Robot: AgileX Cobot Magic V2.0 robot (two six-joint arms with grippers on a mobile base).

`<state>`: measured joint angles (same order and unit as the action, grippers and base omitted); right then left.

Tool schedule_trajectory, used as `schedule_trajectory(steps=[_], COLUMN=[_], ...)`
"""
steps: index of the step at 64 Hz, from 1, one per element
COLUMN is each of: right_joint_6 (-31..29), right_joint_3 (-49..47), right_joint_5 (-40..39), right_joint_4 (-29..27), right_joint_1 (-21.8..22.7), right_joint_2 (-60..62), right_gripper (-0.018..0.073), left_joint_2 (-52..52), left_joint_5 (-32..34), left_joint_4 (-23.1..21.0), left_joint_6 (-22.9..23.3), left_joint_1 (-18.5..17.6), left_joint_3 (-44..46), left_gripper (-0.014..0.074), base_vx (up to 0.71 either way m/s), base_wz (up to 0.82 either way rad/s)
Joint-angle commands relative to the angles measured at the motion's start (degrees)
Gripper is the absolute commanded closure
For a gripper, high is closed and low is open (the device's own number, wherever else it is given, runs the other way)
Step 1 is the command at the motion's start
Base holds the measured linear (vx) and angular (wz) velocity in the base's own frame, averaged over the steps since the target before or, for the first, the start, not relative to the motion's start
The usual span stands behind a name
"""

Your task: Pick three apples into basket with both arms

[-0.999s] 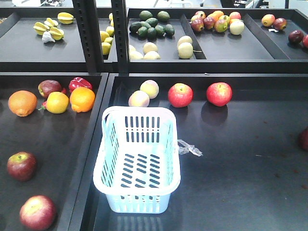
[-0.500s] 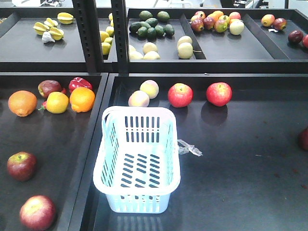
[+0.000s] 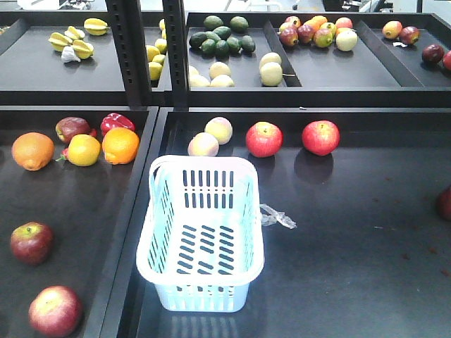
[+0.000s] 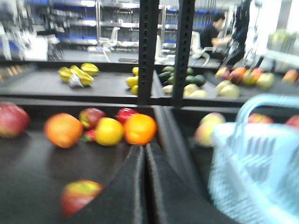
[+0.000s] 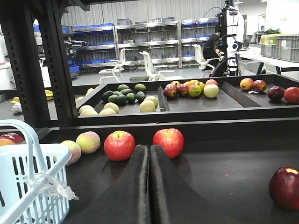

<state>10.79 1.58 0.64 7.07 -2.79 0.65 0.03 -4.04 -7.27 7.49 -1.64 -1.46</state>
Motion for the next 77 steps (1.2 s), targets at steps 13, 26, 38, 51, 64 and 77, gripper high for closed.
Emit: schedule_trajectory(steps=[13, 26, 38, 51, 64, 77], right_joint_6=[-0.3, -0.3, -0.3, -0.3, -0.3, -0.3], right_joint_3=[0.4, 0.4, 0.4, 0.4, 0.4, 0.4], right_joint_5=[-4.2, -4.2, -4.2, -4.2, -4.2, -4.2], right_joint_4=[0.4, 0.4, 0.4, 0.4, 0.4, 0.4], right_joint_1=[-0.1, -0.1, -0.1, -0.1, -0.1, -0.1], right_joint_2=[0.7, 0.7, 0.7, 0.7, 0.7, 0.7], right_gripper=[0.0564, 0.0564, 0.0564, 0.0564, 0.0564, 0.0564], left_joint_2=[1.2, 1.2, 1.2, 1.2, 3.8, 14.9], left_joint_5=[4.7, 5.3, 4.7, 0.3, -1.1, -11.3], left_joint_4=[-17.3, -29.0, -49.1, -52.6, -52.7, -53.1], left_joint_6=[18.9, 26.5, 32.3, 19.8, -9.2, -23.6], left_joint_1=[-0.5, -0.5, -0.5, -0.5, -0.5, -0.5], left_joint_3=[-0.9, -0.8, 0.6, 15.1, 29.3, 38.8], left_gripper=[0.0603, 0.0603, 0.0603, 0.0603, 0.0603, 0.0604], base_vx=[0.00, 0.00, 0.00, 0.00, 0.00, 0.00], base_wz=[0.00, 0.00, 0.00, 0.00, 0.00, 0.00])
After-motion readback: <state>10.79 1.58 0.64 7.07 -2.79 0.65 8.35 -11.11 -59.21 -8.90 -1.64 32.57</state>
